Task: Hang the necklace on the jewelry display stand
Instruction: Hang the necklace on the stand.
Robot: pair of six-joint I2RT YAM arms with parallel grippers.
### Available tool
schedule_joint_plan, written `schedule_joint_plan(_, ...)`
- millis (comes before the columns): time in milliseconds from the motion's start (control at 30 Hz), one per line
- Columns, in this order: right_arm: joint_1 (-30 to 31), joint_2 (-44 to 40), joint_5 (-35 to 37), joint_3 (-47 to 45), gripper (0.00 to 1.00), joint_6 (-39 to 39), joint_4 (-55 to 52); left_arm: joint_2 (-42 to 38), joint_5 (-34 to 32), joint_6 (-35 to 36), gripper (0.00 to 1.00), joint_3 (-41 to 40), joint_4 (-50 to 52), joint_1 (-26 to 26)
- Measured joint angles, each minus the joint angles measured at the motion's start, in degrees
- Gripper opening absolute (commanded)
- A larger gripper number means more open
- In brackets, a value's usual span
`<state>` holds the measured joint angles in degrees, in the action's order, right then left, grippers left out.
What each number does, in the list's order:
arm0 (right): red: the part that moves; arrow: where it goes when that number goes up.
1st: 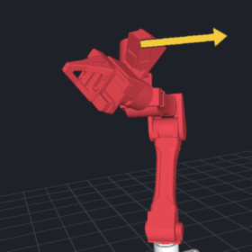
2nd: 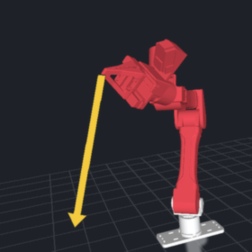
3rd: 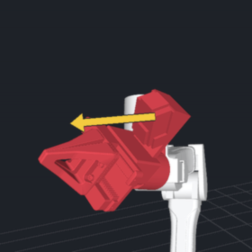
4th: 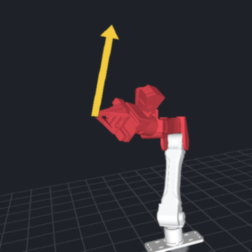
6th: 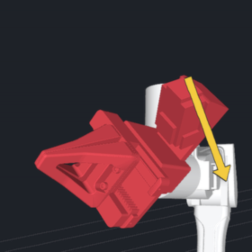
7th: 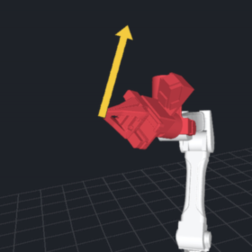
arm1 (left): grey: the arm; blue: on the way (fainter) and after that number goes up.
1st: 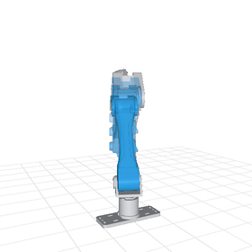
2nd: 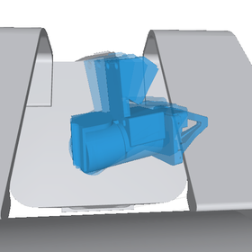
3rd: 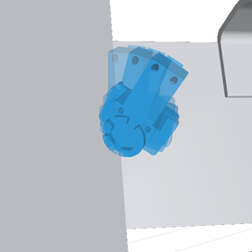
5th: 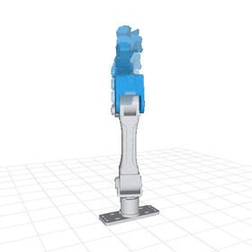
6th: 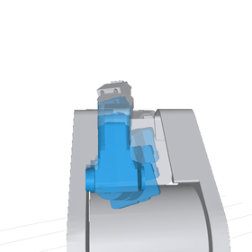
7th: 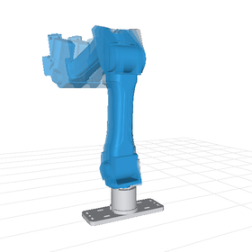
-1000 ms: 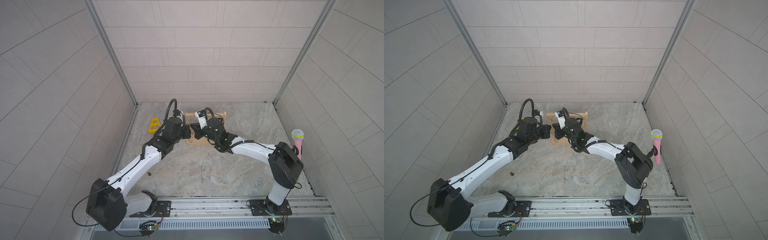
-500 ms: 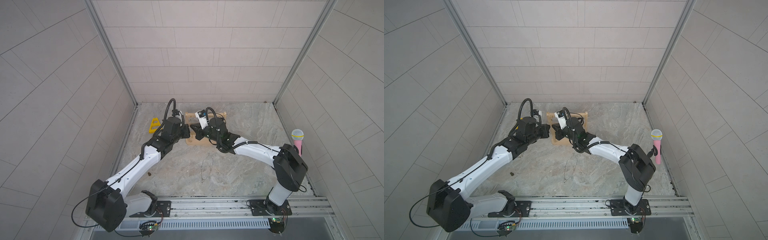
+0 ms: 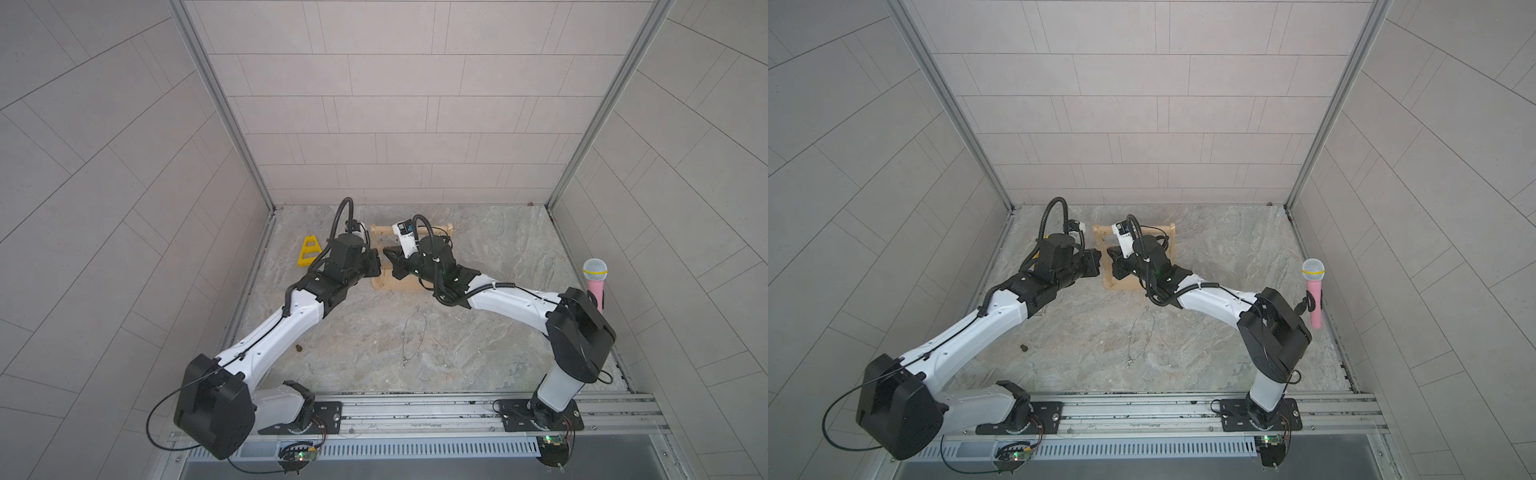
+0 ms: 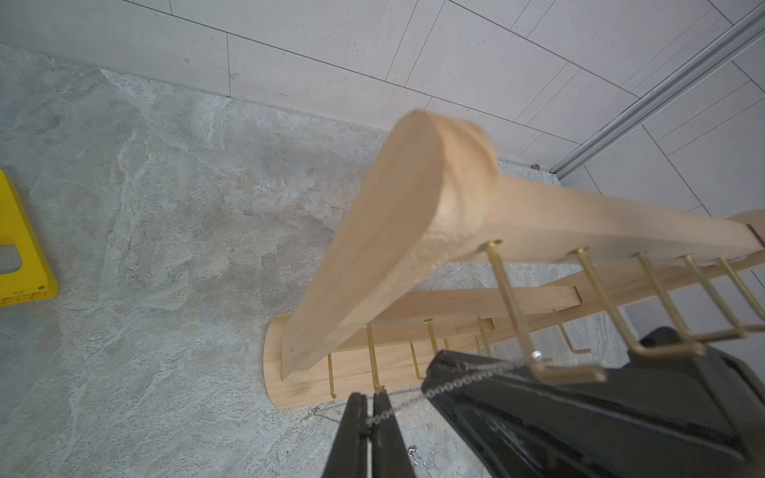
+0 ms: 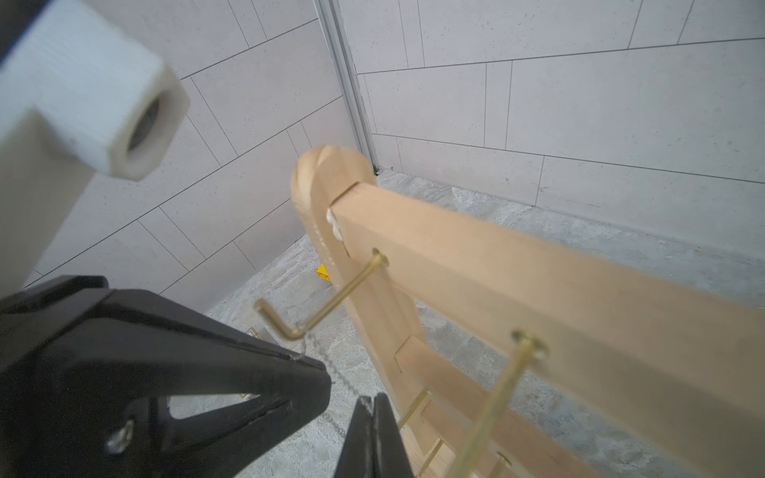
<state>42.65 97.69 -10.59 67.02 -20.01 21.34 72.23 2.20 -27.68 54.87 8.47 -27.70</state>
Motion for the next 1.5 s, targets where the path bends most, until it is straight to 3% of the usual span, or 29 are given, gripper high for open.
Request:
schedule_joint_plan(933,-0.8,0.0,0.1,0.0,0.00,-1.0,1.2,1.6,-0.9,-0.9,0.08,0.2,-0.5,0.0)
schedule_joint_plan(1267,-0.8,0.2,0.1,0.0,0.00,-1.1,1.2,2.0,-1.5,-1.0,0.21,0.2,-0.4,0.0)
schedule_joint_plan(1500,-0.8,0.3,0.1,0.0,0.02,-1.1,1.1,2.2,-1.9,-1.0,0.25,0.2,-0.4,0.0)
